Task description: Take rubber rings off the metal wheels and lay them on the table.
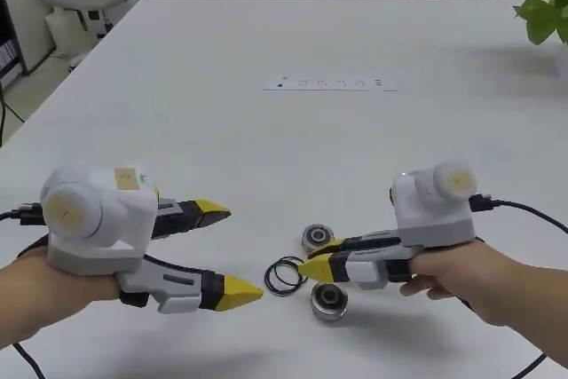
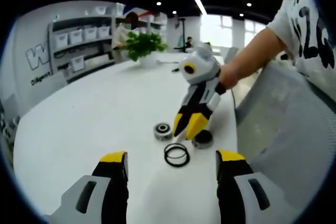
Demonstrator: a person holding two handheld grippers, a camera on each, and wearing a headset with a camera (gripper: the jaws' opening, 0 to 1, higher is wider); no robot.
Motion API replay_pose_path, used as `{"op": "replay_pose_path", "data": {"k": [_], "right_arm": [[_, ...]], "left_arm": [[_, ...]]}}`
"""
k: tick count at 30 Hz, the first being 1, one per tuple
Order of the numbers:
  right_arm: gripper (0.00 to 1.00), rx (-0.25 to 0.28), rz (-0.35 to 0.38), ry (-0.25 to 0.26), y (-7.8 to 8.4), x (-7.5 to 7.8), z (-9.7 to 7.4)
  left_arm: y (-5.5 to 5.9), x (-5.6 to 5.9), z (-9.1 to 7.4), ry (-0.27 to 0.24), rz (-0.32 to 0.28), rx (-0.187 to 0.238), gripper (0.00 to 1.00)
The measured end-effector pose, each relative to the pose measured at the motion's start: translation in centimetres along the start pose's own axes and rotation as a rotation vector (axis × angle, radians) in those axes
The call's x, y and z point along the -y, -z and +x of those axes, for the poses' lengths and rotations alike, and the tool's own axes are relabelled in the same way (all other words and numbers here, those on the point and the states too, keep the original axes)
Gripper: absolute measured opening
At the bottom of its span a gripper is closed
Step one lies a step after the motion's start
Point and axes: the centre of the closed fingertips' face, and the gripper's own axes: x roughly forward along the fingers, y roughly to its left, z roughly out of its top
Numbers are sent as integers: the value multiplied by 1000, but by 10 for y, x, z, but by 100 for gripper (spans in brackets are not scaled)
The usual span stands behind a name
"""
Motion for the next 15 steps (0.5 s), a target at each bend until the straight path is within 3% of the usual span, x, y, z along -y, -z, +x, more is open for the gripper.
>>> {"op": "replay_pose_path", "data": {"k": [15], "right_arm": [[25,74,-46,13,-15,-10,-22]], "left_arm": [[-8,3,-3,1,0,28,70]]}}
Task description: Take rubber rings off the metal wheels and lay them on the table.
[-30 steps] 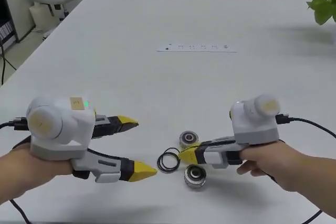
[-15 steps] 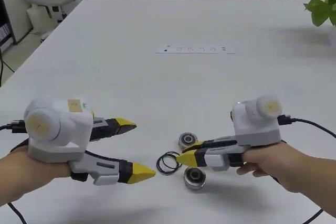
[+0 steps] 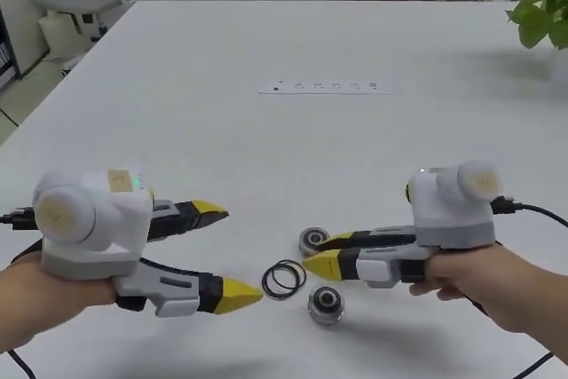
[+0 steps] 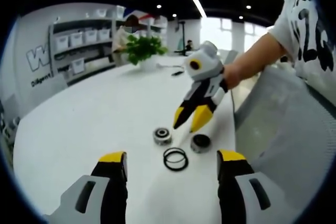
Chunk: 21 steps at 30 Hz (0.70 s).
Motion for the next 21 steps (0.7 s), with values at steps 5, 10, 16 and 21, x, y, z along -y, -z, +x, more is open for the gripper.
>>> {"op": "replay_pose_path", "data": {"k": [5,10,16,21], "right_arm": [[30,32,-62,14,-6,-5,-15],[37,77,-94,48,-12,-4,-29],[50,77,-195,99,-11,-4,-41],[58,56,-270,132,-10,-5,-51]], "left_arm": [[-5,0,-4,-3,4,12,71],[-6,2,-7,-9,-3,19,73],[-7,2,-10,-24,9,22,76],[-9,4,-13,-28,7,27,79]]}}
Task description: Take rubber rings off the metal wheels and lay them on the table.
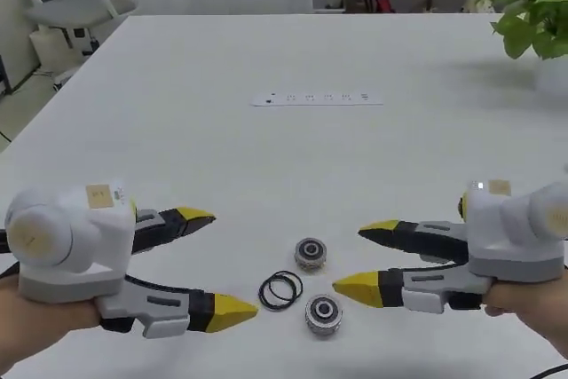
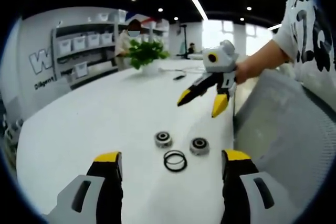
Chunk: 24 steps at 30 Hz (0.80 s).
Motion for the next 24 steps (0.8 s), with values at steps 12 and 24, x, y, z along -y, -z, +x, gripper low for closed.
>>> {"op": "replay_pose_path", "data": {"k": [12,24], "right_arm": [[77,-35,-70,53,11,5,-21],[81,-44,-71,77,21,12,-31]], "left_arm": [[2,-6,-8,-41,-23,17,81],[7,-8,-6,-53,-36,2,83]]}}
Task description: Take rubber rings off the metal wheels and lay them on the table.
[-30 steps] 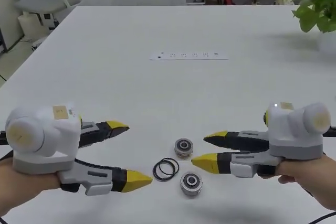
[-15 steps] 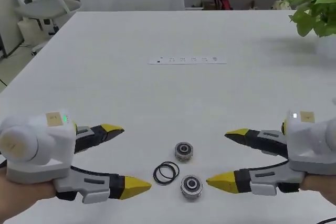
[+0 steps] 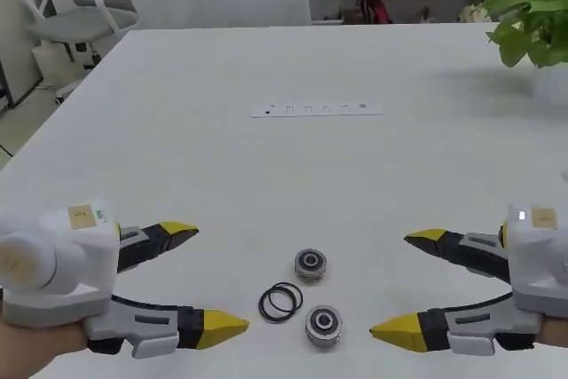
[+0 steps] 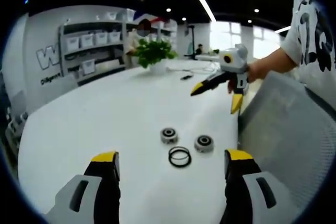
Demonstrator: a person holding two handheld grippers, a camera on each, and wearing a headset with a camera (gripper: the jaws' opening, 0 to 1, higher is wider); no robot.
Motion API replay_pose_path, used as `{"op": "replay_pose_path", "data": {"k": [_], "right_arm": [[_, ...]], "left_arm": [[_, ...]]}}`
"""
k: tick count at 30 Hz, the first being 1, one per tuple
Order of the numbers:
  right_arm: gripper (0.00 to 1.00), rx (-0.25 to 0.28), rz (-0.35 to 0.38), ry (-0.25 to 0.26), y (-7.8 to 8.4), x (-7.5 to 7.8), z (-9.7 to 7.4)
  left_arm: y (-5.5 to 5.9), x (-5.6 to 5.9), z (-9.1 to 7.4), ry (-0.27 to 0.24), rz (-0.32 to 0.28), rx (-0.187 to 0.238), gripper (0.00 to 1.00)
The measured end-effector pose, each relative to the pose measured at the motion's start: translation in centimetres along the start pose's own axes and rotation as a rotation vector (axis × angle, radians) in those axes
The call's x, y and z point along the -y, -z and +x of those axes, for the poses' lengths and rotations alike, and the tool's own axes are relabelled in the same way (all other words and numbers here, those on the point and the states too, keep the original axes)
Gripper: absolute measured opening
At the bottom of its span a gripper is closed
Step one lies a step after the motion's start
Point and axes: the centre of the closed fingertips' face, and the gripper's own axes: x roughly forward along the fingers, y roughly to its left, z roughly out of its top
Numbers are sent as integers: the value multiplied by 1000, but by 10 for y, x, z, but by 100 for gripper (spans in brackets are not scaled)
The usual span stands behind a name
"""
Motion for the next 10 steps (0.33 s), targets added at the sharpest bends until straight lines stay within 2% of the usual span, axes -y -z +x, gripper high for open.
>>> {"op": "replay_pose_path", "data": {"k": [10], "right_arm": [[82,5,0,12,-1,2,-2]], "left_arm": [[-5,-1,-2,-4,7,18,83]]}}
